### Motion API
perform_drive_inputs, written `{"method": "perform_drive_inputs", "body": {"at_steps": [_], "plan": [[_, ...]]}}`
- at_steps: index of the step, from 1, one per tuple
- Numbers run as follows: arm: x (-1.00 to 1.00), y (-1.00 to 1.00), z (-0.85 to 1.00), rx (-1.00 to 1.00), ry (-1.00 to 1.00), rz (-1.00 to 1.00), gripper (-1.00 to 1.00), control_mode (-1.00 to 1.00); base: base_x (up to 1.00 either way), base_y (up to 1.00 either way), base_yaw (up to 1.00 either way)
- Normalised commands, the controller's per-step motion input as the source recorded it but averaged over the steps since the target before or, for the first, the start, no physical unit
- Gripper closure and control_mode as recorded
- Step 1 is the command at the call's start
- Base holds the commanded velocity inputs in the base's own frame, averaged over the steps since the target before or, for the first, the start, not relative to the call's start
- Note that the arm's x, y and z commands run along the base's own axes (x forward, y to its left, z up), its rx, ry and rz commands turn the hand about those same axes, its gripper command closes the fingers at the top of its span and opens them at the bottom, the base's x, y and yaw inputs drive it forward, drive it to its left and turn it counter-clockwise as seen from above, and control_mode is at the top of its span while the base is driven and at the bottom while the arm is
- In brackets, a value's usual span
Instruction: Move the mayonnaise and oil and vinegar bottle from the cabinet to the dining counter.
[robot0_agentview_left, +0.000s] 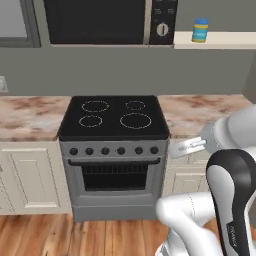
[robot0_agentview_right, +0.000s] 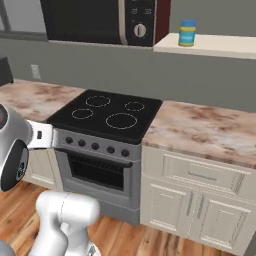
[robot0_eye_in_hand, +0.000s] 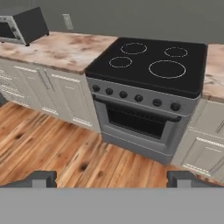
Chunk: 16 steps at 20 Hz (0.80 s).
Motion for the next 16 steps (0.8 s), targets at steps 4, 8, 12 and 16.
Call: {"method": "perform_drive_inputs", "body": {"at_steps": [4,8,12,16], "plan": [[0.00,0.00,0.00,0.00,0.00,0.00,-1.00,1.00,0.52,-0.61,-0.24],[0.00,0.00,0.00,0.00,0.00,0.00,-1.00,1.00,0.63,-0.46,-0.29],[0.00,0.00,0.00,0.00,0.00,0.00,-1.00,1.00,0.66,-0.46,-0.27],[0.00,0.00,0.00,0.00,0.00,0.00,-1.00,1.00,0.66,-0.45,-0.25]]}}
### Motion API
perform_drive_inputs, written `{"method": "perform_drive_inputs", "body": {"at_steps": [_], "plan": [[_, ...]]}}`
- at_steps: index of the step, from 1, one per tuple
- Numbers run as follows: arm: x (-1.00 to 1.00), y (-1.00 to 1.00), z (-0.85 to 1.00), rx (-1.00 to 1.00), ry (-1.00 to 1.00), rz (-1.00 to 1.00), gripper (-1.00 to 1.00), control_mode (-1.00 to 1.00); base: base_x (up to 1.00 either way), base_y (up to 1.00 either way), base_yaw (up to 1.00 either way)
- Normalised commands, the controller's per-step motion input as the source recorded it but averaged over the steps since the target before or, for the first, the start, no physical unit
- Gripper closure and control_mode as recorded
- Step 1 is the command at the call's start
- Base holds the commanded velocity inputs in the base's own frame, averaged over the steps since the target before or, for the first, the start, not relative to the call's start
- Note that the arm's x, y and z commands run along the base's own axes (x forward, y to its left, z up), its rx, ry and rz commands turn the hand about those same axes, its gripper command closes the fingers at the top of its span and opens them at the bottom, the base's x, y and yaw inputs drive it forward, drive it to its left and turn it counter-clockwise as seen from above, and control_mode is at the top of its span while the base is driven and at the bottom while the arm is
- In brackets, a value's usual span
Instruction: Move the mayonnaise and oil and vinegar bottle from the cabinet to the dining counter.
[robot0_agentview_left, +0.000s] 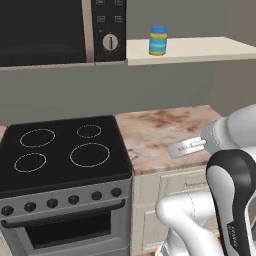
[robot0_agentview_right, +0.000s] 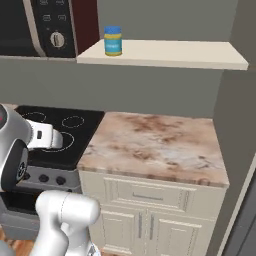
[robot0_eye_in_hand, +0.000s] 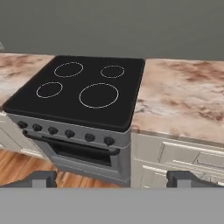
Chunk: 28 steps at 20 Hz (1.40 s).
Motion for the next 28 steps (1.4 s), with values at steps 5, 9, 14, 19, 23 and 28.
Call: {"method": "perform_drive_inputs", "body": {"at_steps": [5,9,14,19,23,28], "plan": [[0.00,0.00,0.00,0.00,0.00,0.00,-1.00,1.00,0.63,-0.43,-0.22],[0.00,0.00,0.00,0.00,0.00,0.00,-1.00,1.00,0.66,-0.31,-0.19],[0.00,0.00,0.00,0.00,0.00,0.00,-1.00,1.00,0.85,-0.14,-0.15],[0.12,0.01,0.00,-0.01,-0.06,0.00,-1.00,-1.00,0.25,0.02,-0.03],[-0.44,0.00,0.19,-0.08,-0.49,-0.04,-1.00,-1.00,0.00,0.00,0.00],[-0.34,-0.09,0.48,-0.03,-0.39,-0.09,-1.00,-1.00,0.00,0.00,0.00]]}}
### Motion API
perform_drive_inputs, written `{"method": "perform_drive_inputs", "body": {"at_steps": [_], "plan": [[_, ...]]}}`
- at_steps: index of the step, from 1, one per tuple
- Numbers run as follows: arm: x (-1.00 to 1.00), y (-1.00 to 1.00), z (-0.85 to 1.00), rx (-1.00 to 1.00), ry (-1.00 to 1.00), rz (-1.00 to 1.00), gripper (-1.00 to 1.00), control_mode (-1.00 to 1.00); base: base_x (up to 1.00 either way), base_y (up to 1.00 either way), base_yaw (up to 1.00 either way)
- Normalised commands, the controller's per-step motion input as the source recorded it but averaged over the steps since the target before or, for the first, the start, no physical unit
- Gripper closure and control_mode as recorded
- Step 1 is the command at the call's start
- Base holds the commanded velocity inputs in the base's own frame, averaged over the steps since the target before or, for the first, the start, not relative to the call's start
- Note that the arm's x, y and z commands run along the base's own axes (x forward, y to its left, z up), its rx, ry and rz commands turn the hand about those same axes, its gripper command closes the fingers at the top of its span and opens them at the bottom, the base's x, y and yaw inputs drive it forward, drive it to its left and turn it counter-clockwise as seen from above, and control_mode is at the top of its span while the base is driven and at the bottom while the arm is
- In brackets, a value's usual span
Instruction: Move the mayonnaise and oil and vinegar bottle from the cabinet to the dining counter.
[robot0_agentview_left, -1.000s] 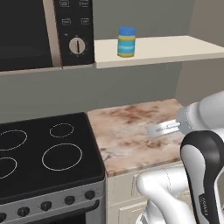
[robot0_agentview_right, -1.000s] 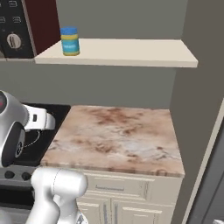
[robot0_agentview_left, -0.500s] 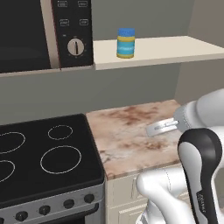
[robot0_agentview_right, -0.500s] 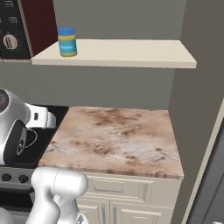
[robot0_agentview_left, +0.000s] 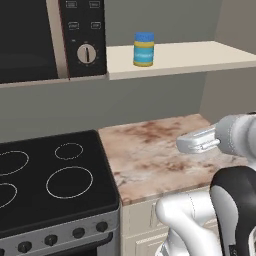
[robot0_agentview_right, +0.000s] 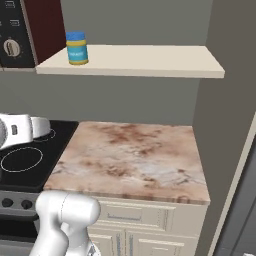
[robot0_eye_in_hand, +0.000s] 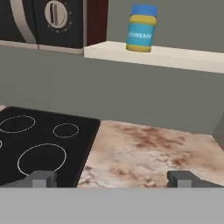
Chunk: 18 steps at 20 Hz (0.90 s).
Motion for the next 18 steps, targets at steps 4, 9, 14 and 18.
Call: {"method": "perform_drive_inputs", "body": {"at_steps": [4,9,14,18], "plan": [[-0.12,-0.20,0.70,-0.02,-0.24,-0.08,-1.00,-1.00,0.00,0.00,0.00],[0.00,-0.26,0.63,-0.01,-0.12,-0.03,-1.00,-1.00,0.00,0.00,0.00],[0.03,-0.25,0.46,-0.02,-0.01,0.04,-1.00,-1.00,0.00,0.00,0.00],[0.09,-0.19,0.20,-0.01,0.00,0.14,-1.00,-1.00,0.00,0.00,0.00]]}}
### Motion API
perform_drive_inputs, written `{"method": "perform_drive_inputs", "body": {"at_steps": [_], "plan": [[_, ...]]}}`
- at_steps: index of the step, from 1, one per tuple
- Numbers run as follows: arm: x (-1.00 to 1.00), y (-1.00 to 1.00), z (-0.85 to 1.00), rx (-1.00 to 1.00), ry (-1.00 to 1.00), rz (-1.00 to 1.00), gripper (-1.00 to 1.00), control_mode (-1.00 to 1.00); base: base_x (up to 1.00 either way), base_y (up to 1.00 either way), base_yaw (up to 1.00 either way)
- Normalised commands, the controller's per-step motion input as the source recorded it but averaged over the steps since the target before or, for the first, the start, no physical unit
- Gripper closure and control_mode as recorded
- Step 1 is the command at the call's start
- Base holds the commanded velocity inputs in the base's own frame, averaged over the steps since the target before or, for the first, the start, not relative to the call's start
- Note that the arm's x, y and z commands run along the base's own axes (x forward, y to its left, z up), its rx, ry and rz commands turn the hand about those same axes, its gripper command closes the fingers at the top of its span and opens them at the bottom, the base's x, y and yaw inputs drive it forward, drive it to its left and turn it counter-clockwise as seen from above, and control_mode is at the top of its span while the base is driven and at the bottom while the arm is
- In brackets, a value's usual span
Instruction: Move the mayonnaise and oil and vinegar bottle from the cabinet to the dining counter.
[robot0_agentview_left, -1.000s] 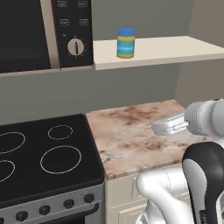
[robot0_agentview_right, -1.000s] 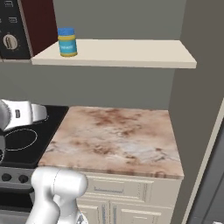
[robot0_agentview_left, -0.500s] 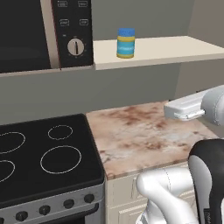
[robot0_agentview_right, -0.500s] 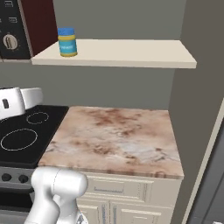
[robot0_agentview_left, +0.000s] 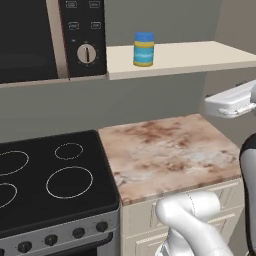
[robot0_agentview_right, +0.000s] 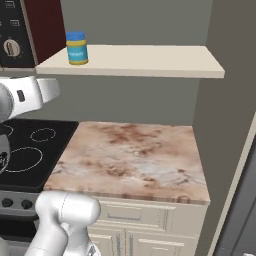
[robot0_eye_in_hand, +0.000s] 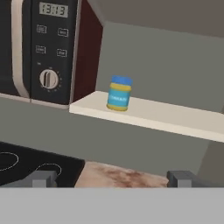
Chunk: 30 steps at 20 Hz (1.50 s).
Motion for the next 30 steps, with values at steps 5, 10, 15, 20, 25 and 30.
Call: {"method": "perform_drive_inputs", "body": {"at_steps": [5,10,15,20,25,30], "plan": [[0.35,-0.20,0.10,0.01,0.00,0.18,-1.00,-1.00,0.00,0.00,0.00],[0.42,-0.12,0.09,0.08,-0.04,0.15,-1.00,-1.00,0.00,0.00,0.00],[0.51,0.00,0.17,0.05,0.00,0.06,-1.00,-1.00,0.00,0.00,0.00],[0.49,-0.01,0.16,0.03,0.00,0.02,-1.00,-1.00,0.00,0.00,0.00],[0.36,0.00,0.08,0.00,-0.01,0.00,-1.00,-1.00,0.00,0.00,0.00],[0.30,0.00,0.00,0.00,-0.01,0.00,-1.00,-1.00,0.00,0.00,0.00]]}}
